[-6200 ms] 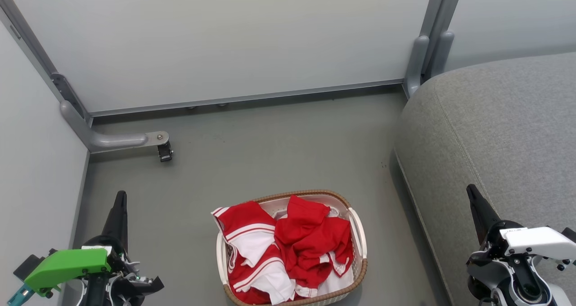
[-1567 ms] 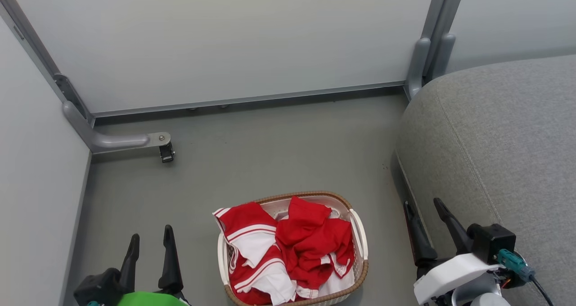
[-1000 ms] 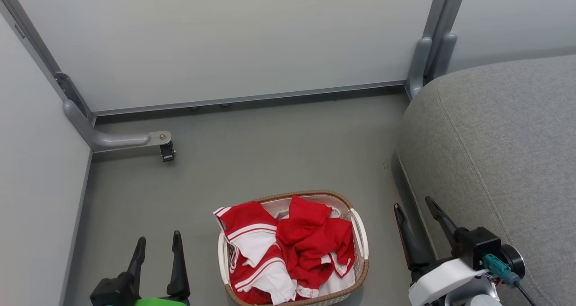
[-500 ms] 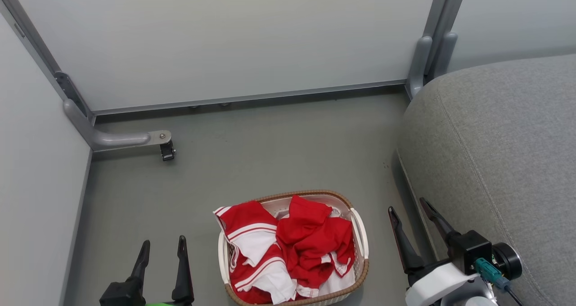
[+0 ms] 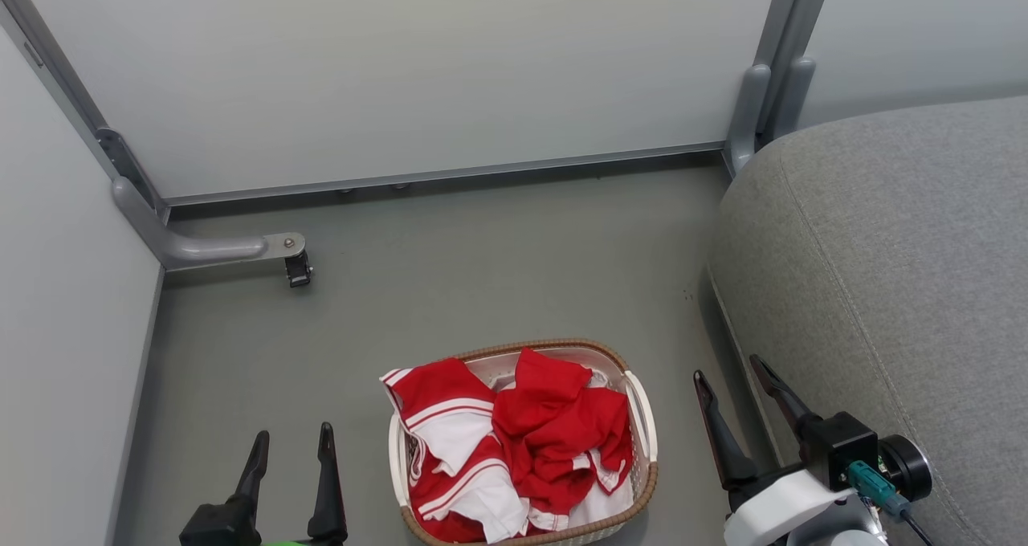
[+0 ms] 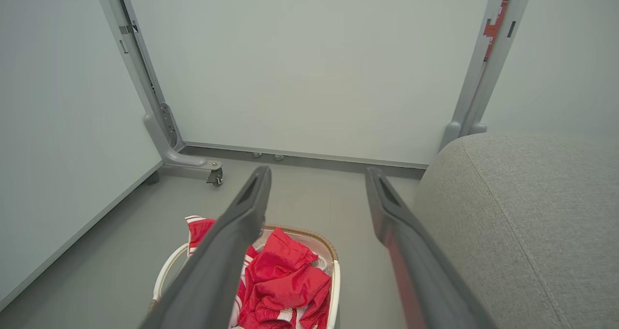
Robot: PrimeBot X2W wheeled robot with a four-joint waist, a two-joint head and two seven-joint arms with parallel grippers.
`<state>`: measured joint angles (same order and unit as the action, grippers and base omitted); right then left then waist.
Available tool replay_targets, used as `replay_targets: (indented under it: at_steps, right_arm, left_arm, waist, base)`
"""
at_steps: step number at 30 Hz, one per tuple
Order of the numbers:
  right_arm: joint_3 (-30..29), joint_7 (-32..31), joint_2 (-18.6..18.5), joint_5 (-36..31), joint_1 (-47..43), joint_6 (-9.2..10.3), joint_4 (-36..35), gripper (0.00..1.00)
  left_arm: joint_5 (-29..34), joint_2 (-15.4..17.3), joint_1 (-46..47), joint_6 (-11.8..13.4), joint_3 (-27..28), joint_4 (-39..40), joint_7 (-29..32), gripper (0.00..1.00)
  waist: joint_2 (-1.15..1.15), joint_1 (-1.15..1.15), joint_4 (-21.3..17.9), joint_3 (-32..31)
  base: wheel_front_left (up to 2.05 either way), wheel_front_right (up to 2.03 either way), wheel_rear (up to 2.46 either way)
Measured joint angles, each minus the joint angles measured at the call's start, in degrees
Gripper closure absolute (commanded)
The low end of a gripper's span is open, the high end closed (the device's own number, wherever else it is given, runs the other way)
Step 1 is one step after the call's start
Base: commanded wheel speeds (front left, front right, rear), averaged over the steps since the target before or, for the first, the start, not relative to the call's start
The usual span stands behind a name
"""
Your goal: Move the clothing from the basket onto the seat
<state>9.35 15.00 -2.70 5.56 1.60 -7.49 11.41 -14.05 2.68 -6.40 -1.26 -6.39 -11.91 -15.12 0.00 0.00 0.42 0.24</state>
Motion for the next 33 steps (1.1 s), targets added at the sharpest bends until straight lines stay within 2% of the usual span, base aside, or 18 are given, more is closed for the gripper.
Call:
replay_targets:
  at_steps: [12,19,27,30,33]
  right_arm:
    - [-0.22,0.0,-0.01,0.03,-0.02,0.0,-0.55,0.0]
    - [-1.47,0.0,0.0,-0.55,1.57,0.0,-2.4,0.0]
    - [-4.86,0.01,-0.03,-1.01,8.63,0.0,-6.37,0.0]
    - [-6.76,0.02,-0.04,-0.99,11.96,0.0,-8.2,0.0]
    - [-8.66,0.08,-0.1,-0.62,15.47,-0.01,-10.05,0.0]
  left_arm:
    - [-0.09,0.0,-0.07,0.01,-0.25,0.13,-0.01,0.0]
    - [2.54,0.02,2.13,-0.89,-1.64,-0.09,-0.01,0.0]
    - [7.98,0.24,14.86,-3.8,-4.47,-4.65,-0.02,0.0]
    - [10.02,0.66,21.62,-4.82,-6.89,-8.5,-0.01,0.0]
    - [9.24,0.56,27.96,-5.44,-8.82,-13.68,-0.01,0.0]
  waist:
    - [0.0,0.0,-0.29,0.86]
    - [0.0,0.0,-0.84,4.56]
    - [0.0,0.0,-1.73,12.75]
    - [0.0,0.0,-2.15,16.69]
    - [0.0,0.0,-2.65,20.79]
  base:
    - [0.0,0.0,0.0]
    - [0.0,0.0,0.0]
    - [0.0,0.0,0.0]
    - [0.0,0.0,0.0]
    - [0.0,0.0,0.0]
